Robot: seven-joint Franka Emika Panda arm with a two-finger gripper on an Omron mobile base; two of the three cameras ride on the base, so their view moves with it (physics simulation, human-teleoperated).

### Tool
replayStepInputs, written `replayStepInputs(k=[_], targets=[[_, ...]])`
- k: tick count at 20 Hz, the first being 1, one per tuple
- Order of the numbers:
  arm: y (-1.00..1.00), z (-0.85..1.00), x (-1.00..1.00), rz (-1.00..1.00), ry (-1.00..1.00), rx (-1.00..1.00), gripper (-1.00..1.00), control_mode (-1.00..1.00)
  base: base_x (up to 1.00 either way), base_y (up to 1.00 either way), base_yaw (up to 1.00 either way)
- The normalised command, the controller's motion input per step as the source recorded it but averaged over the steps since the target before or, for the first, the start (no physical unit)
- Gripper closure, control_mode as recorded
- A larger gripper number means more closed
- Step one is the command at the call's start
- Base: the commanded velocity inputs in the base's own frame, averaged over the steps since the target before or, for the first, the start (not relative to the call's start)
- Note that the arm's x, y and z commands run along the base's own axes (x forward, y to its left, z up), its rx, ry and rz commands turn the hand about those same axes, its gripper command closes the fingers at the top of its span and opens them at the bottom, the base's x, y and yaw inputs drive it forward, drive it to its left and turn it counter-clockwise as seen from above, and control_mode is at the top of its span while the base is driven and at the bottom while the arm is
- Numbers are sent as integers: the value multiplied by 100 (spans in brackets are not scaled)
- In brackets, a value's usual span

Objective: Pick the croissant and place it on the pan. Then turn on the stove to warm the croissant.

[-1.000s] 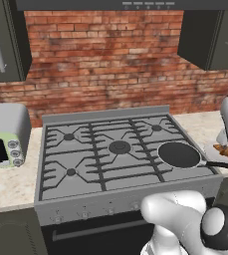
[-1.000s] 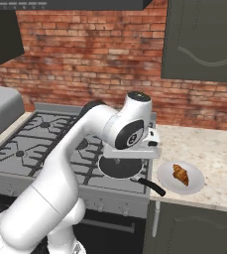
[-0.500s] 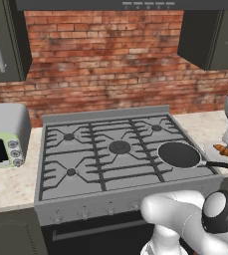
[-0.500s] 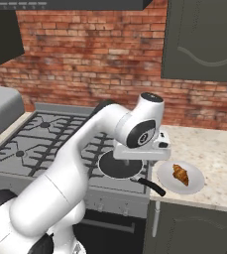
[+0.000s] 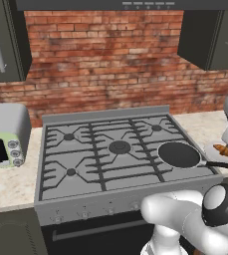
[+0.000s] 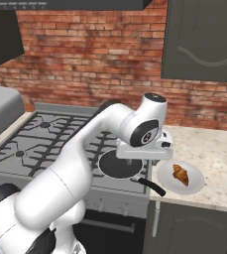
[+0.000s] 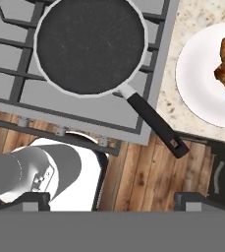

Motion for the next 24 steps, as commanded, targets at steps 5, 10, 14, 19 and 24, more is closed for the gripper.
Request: replayStepInputs(k=[5, 10, 14, 19, 24], targets=[[-9, -11, 25, 0, 0, 0, -100, -100, 0, 0, 0], [-22, -9, 24, 0, 1, 0, -100, -100, 0, 0, 0], [-20, -10, 18, 0, 0, 0, -100, -100, 0, 0, 0], [-21, -21, 6, 0, 0, 0, -100, -100, 0, 0, 0], [-19, -30, 0, 0, 0, 0, -100, -100, 0, 0, 0]])
